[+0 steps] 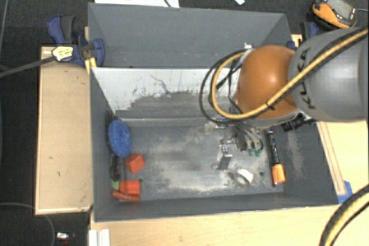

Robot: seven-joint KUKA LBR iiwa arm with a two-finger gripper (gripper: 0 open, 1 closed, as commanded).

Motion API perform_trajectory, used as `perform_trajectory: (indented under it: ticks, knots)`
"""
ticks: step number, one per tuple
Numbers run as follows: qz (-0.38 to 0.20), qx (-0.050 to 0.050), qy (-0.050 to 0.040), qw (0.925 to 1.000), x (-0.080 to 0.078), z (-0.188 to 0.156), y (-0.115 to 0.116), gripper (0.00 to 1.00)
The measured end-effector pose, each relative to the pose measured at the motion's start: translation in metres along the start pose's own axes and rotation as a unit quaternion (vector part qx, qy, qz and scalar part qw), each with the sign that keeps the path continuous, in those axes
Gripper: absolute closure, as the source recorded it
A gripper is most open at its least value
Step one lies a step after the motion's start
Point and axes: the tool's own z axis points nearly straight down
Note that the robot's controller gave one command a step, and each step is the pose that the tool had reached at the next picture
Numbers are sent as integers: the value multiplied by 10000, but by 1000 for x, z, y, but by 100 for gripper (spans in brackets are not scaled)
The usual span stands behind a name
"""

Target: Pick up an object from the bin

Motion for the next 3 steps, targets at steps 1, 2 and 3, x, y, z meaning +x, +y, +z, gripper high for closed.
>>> perform_trajectory:
  ticks: [1,2,3]
  knots:
    - [11,-2,-40,10000,-2,-5,0,0]
    - [116,3,-23,9999,51,66,-51,0]
    - [-1078,-5,-125,9941,49,28,-38,0]
